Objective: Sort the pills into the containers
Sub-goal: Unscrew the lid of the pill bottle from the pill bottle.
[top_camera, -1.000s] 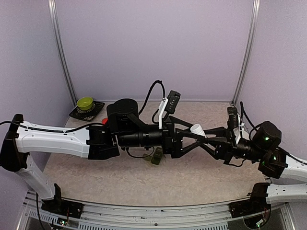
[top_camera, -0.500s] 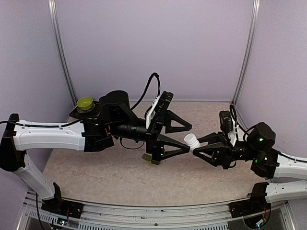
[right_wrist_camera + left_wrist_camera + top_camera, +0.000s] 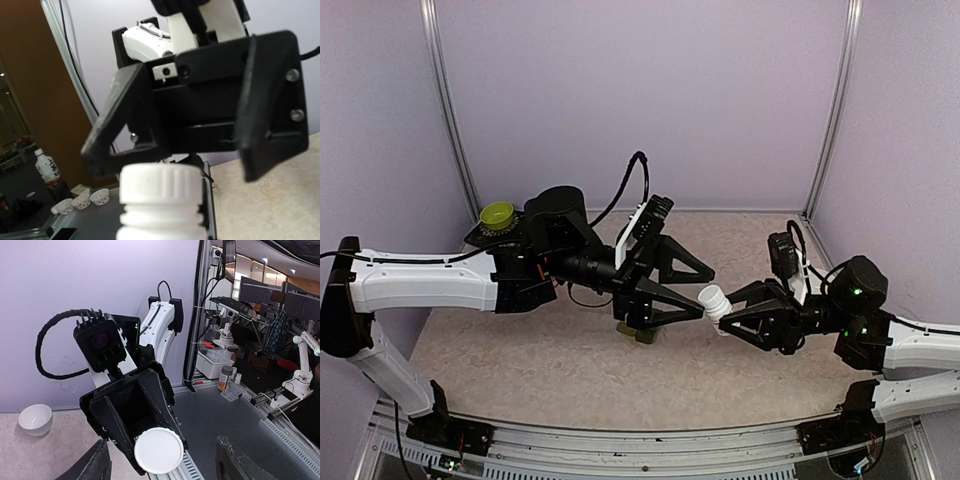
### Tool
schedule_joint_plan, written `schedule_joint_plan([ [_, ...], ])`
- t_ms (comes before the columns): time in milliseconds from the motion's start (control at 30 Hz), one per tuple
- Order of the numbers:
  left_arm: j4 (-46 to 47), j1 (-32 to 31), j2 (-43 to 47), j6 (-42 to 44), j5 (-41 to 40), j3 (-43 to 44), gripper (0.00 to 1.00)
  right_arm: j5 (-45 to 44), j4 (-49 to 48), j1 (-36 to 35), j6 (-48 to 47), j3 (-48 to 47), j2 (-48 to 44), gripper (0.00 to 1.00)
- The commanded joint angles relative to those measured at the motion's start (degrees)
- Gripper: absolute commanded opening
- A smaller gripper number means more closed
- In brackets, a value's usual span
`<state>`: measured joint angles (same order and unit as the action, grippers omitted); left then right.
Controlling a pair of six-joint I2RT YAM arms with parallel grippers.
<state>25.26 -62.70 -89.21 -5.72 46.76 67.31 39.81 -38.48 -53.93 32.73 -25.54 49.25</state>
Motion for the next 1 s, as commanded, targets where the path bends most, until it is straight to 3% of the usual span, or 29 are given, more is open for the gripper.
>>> schedule_joint_plan([
  [0,1.66,0.12,-0.26,0.72,2.6,-0.1,0.68,1.32,-3.23,0.21,1.22,0.32,0.19,0.0],
  [367,-0.58,-0.25,-0.56,2.33,3.33,0.88,0.66,1.62,-3.41,0.18,1.41,-0.12,1.17,0.0],
  [767,-3.8,-1.2,-1.24,4.66,1.22,2.28,0.54,1.41,-3.13,0.2,1.16,0.01,1.39,0.0],
  [967,-1.47,-1.13,0.06,4.06,-0.91,0.72,0.59,1.32,-2.84,0.23,0.91,0.2,1.4,0.0],
])
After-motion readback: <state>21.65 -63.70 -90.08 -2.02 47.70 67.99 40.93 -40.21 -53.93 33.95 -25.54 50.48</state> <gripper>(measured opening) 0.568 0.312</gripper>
